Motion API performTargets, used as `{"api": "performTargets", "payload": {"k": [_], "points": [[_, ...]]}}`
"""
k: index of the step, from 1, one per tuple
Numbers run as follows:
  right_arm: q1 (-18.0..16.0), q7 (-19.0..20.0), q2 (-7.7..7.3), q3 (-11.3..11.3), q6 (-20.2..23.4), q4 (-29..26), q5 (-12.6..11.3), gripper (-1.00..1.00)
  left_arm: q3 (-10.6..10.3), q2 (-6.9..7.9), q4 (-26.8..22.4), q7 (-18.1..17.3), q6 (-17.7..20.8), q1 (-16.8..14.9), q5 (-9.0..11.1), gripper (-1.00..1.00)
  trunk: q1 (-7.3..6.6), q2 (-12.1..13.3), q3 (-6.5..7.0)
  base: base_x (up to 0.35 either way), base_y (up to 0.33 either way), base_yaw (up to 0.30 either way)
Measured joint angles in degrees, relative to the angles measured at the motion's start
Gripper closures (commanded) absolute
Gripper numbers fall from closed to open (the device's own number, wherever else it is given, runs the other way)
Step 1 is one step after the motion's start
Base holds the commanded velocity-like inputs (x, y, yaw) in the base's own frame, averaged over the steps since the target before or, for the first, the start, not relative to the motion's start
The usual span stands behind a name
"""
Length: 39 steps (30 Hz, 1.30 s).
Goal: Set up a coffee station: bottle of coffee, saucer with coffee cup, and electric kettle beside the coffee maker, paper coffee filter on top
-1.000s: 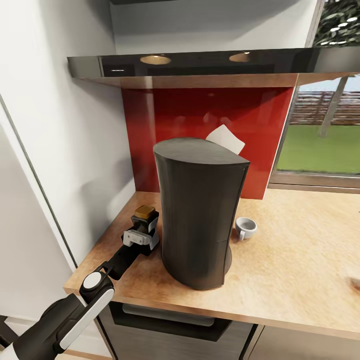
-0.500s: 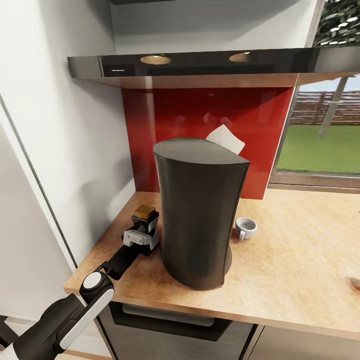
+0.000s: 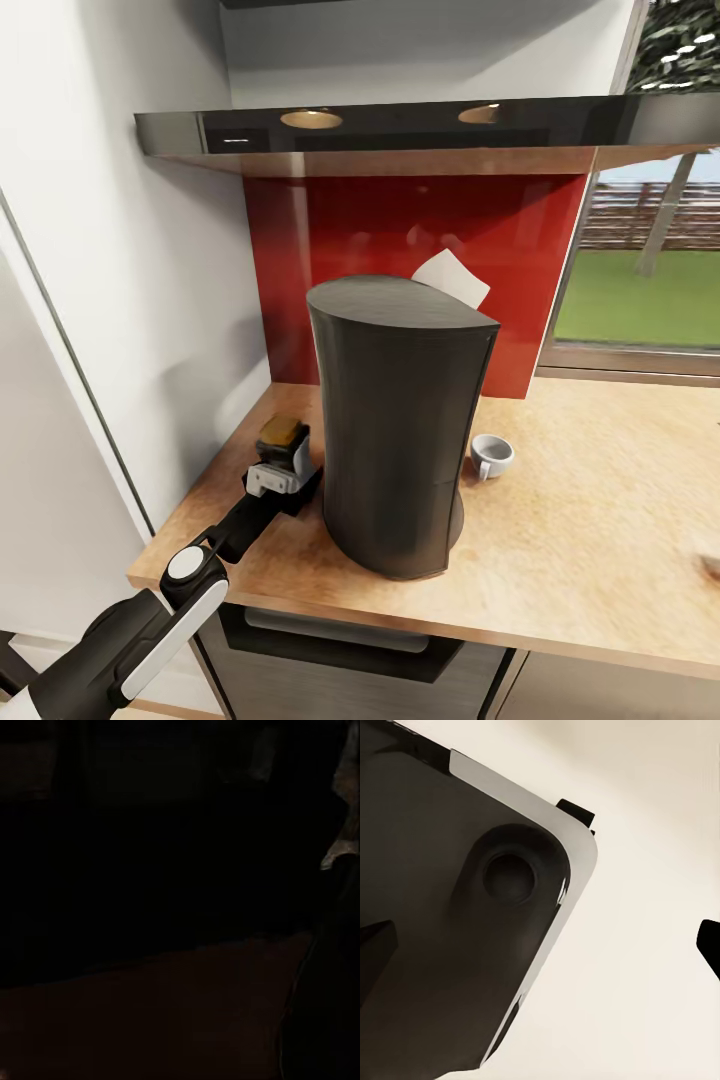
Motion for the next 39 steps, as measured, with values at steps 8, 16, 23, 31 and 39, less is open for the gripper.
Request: {"api": "performTargets", "payload": {"k": [8,16,23,31,39], "points": [[0.0,0.0,0.00,0.0,0.0,0.0,0.0,-1.00,0.0,0.00,0.0,0.0,0.0,0.0,0.0,-1.00,0.00,0.0,0.00,0.000,0.000,0.000],[0.0,0.0,0.00,0.0,0.0,0.0,0.0,-1.00,0.0,0.00,0.0,0.0,0.0,0.0,0.0,-1.00,0.00,0.0,0.00,0.000,0.000,0.000],[0.0,0.0,0.00,0.0,0.0,0.0,0.0,-1.00,0.1,0.00,0.1,0.0,0.0,0.0,0.0,-1.00,0.00,0.0,0.00,0.000,0.000,0.000],[0.0,0.0,0.00,0.0,0.0,0.0,0.0,-1.00,0.1,0.00,0.1,0.0,0.0,0.0,0.0,-1.00,0.00,0.0,0.00,0.000,0.000,0.000],[0.0,0.0,0.00,0.0,0.0,0.0,0.0,-1.00,0.1,0.00,0.1,0.0,0.0,0.0,0.0,-1.00,0.00,0.0,0.00,0.000,0.000,0.000]]}}
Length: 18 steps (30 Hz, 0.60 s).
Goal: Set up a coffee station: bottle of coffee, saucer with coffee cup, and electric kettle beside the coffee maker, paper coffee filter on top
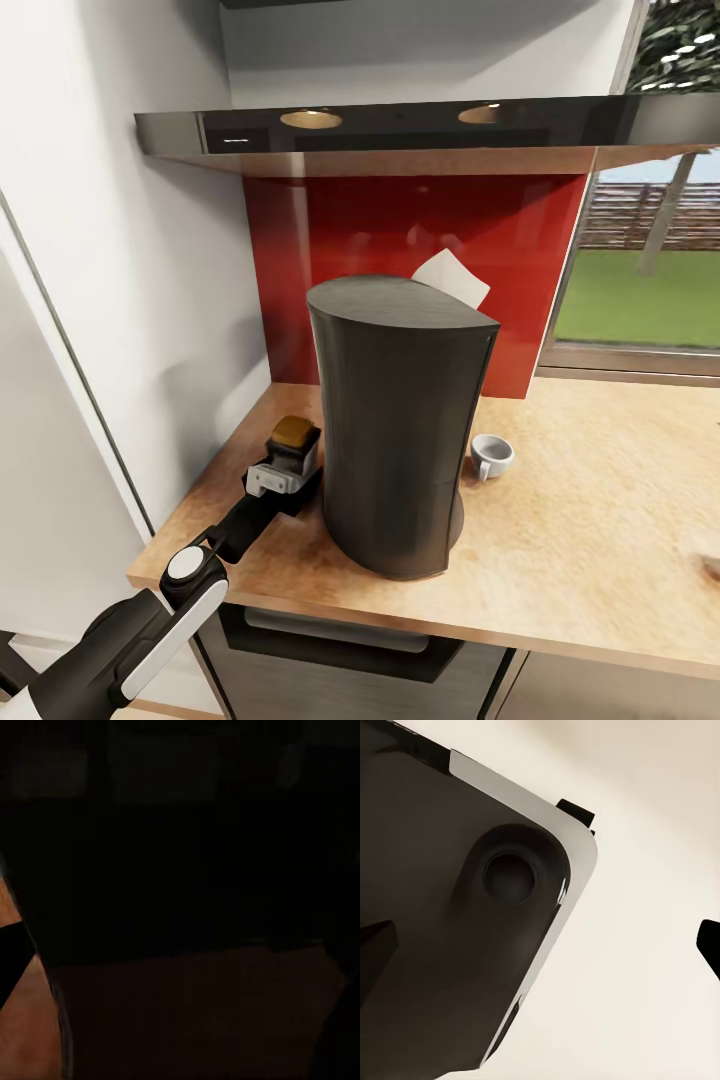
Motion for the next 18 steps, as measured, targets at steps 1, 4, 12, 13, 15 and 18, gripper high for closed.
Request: {"api": "performTargets", "payload": {"k": [1,4,12,13,15,18], "points": [[0.0,0.0,0.00,0.0,0.0,0.0,0.0,-1.00,0.0,0.00,0.0,0.0,0.0,0.0,0.0,-1.00,0.00,0.0,0.00,0.000,0.000,0.000],[0.0,0.0,0.00,0.0,0.0,0.0,0.0,-1.00,0.0,0.00,0.0,0.0,0.0,0.0,0.0,-1.00,0.00,0.0,0.00,0.000,0.000,0.000],[0.0,0.0,0.00,0.0,0.0,0.0,0.0,-1.00,0.1,0.00,0.0,0.0,0.0,0.0,0.0,-1.00,0.00,0.0,0.00,-0.004,0.000,0.000],[0.0,0.0,0.00,0.0,0.0,0.0,0.0,-1.00,0.1,0.00,0.0,0.0,0.0,0.0,0.0,-1.00,0.01,0.0,0.00,-0.065,0.000,0.000],[0.0,0.0,0.00,0.0,0.0,0.0,0.0,-1.00,0.1,0.00,0.0,0.0,0.0,0.0,0.0,-1.00,0.02,0.0,0.00,-0.162,0.000,0.000],[0.0,0.0,0.00,0.0,0.0,0.0,0.0,-1.00,0.1,0.00,0.0,0.1,0.0,0.0,0.0,-1.00,0.03,0.0,0.00,-0.218,0.000,0.000]]}}
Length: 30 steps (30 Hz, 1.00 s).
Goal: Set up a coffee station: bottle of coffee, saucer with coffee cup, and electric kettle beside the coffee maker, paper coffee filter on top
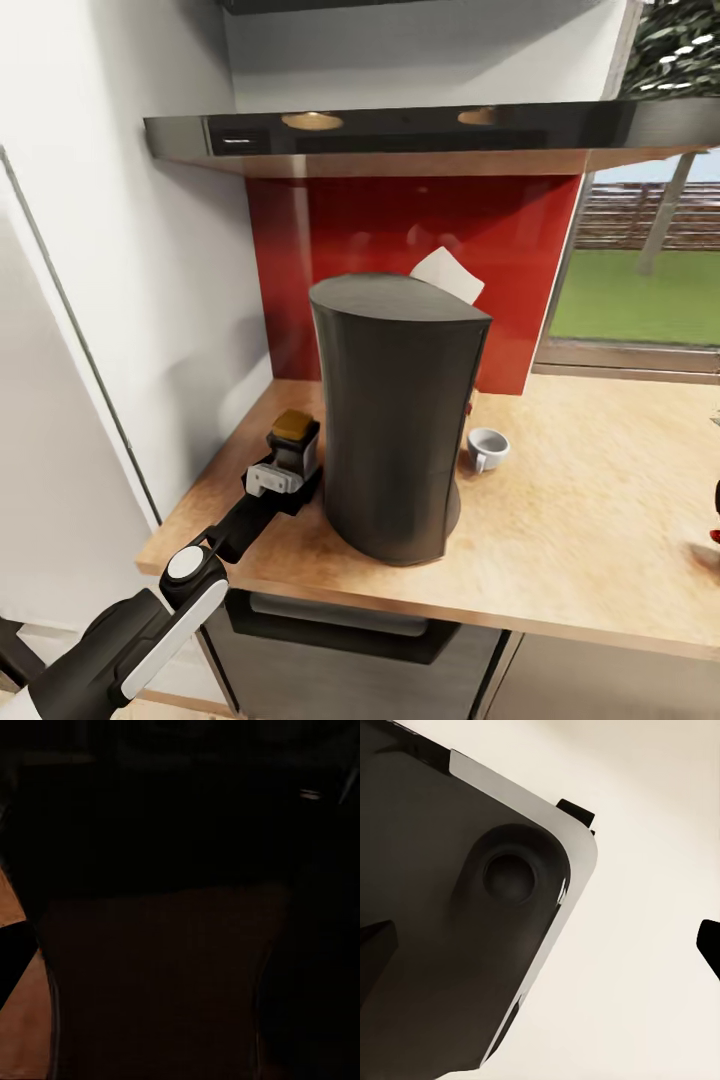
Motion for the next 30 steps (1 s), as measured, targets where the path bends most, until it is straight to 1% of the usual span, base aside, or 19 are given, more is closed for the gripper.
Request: {"api": "performTargets", "payload": {"k": [8,27,30], "points": [[0.0,0.0,0.00,0.0,0.0,0.0,0.0,-1.00,0.1,0.00,0.0,0.0,0.0,0.0,0.0,-1.00,0.00,0.0,0.00,-0.141,0.000,0.000],[0.0,0.0,0.00,0.0,0.0,0.0,0.0,-1.00,0.3,0.00,0.0,0.0,0.0,0.0,0.0,-1.00,0.01,0.0,0.00,-0.319,0.000,0.000],[0.0,0.0,0.00,0.0,0.0,0.0,0.0,-1.00,0.3,0.00,-0.1,-0.1,0.0,0.0,0.1,-1.00,0.00,0.0,0.00,-0.209,0.000,0.000]]}}
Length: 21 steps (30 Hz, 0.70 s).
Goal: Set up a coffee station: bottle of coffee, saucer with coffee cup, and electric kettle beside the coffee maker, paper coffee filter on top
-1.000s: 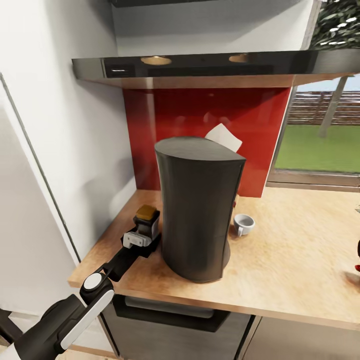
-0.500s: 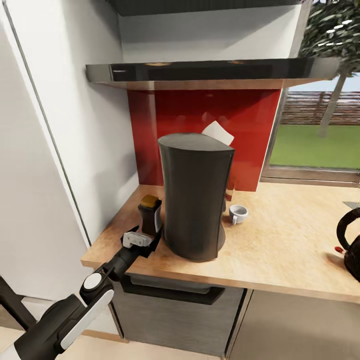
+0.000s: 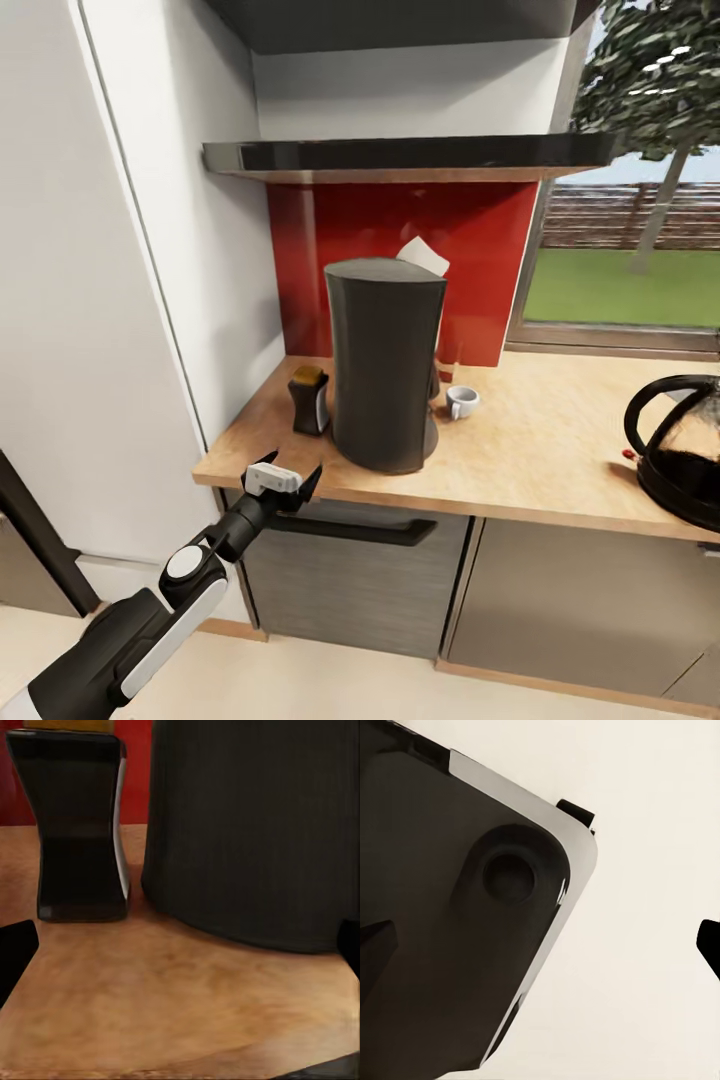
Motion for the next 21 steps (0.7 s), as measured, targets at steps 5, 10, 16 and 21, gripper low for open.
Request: {"api": "performTargets", "payload": {"k": [5,10,16,21], "points": [[0.0,0.0,0.00,0.0,0.0,0.0,0.1,-1.00,0.0,0.04,-0.5,-0.3,-0.1,0.0,0.2,-1.00,-0.02,0.0,0.00,-0.080,0.000,0.000],[0.0,0.0,0.00,0.1,0.0,0.0,0.3,-1.00,0.0,0.21,-2.7,-2.9,-0.1,0.0,0.3,-1.00,-0.02,0.0,0.00,-0.021,0.000,0.000],[0.0,0.0,-0.05,0.1,0.0,-0.1,0.3,-1.00,-0.4,0.27,-4.2,-32.0,-0.1,0.0,0.7,-1.00,-0.02,0.0,0.00,-0.003,0.000,0.000],[0.0,0.0,-0.04,0.0,0.0,-0.3,0.3,-1.00,-2.7,0.14,0.2,-44.4,0.0,0.0,1.8,-1.00,-0.02,0.0,0.00,0.000,0.000,0.000]]}}
